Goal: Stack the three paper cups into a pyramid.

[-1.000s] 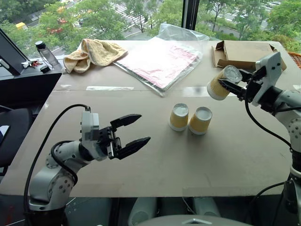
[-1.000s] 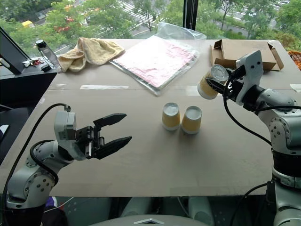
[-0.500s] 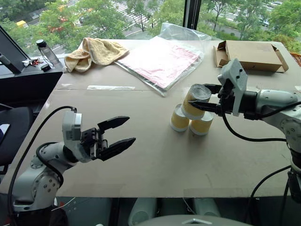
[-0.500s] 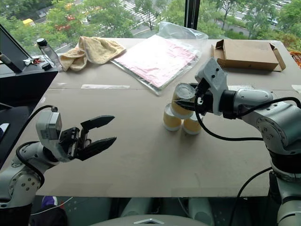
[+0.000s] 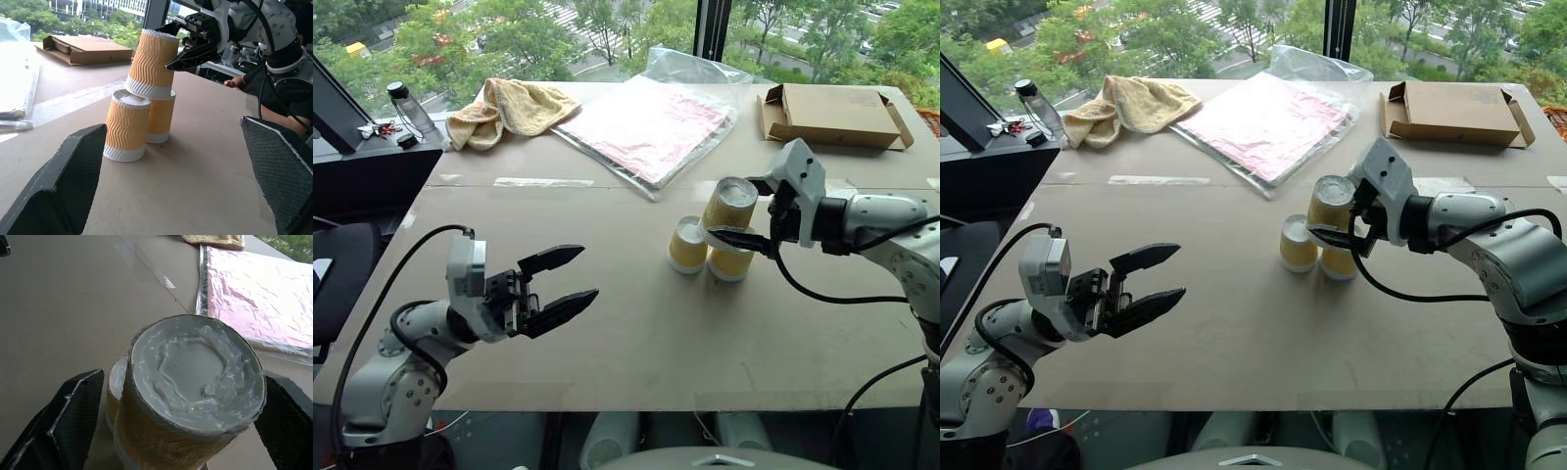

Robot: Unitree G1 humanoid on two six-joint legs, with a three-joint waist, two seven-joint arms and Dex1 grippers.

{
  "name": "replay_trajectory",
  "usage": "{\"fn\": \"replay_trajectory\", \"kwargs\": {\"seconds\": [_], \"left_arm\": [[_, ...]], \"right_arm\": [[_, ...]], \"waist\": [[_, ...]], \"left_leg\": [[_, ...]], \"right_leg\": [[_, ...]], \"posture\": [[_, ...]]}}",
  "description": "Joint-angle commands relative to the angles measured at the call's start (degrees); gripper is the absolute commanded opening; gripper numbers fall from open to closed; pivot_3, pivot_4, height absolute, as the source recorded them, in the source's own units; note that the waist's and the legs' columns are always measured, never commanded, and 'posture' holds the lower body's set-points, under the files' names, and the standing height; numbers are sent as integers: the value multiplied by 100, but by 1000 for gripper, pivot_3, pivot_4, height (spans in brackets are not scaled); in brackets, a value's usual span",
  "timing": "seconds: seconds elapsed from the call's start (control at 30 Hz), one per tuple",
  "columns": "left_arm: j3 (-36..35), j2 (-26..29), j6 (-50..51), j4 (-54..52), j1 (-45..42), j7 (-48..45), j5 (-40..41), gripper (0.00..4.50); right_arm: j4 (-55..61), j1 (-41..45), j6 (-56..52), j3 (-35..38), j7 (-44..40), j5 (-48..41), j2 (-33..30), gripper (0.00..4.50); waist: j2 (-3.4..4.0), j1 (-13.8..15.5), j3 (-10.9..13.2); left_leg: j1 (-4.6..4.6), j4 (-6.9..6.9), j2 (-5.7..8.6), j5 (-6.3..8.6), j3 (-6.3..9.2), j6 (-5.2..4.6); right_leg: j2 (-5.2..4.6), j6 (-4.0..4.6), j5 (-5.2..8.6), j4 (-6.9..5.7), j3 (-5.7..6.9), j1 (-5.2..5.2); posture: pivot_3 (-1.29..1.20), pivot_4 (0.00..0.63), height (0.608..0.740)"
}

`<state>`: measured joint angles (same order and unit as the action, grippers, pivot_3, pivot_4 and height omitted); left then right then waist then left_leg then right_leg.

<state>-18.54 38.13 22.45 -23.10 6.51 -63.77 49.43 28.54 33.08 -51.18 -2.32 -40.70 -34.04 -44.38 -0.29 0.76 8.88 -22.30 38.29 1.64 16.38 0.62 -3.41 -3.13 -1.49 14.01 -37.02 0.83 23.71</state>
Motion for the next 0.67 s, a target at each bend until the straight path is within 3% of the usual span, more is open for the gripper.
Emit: {"fn": "replay_trajectory", "kwargs": {"seconds": [0.03,0.13,0.27,0.43,0.67], "left_arm": [[265,41,40,-191,-9,354,-393,4500],[389,41,-1,-157,25,410,-565,4500],[382,50,-109,171,135,393,-805,4500],[362,85,-250,373,339,259,-973,4500],[405,169,-507,713,375,52,-1236,4500]], "right_arm": [[550,-490,413,1182,-288,-402,-202,4431],[794,-1162,638,1733,-458,-456,-366,4431],[1416,-3431,1063,3227,-866,-589,-43,4431],[1486,-5473,2397,3593,-1197,178,640,4431],[1036,-6297,3547,3352,-1106,732,1281,4431]], "waist": [[0,18,0],[-2,21,-1],[-6,52,-8],[1,8,-12],[5,-3,-11]], "left_leg": [[-9,1,0,0,8,0],[-23,3,2,-1,12,1],[-31,0,2,0,23,2],[-30,2,0,11,24,-15],[28,4,-3,13,10,-19]], "right_leg": [[0,-1,-1,6,7,0],[-1,-2,-1,16,9,7],[-1,-4,0,24,14,6],[4,-6,0,16,9,6],[2,15,10,13,-3,-39]], "posture": [[0,150,740],[0,150,740],[0,150,740],[0,150,740],[0,150,740]]}}
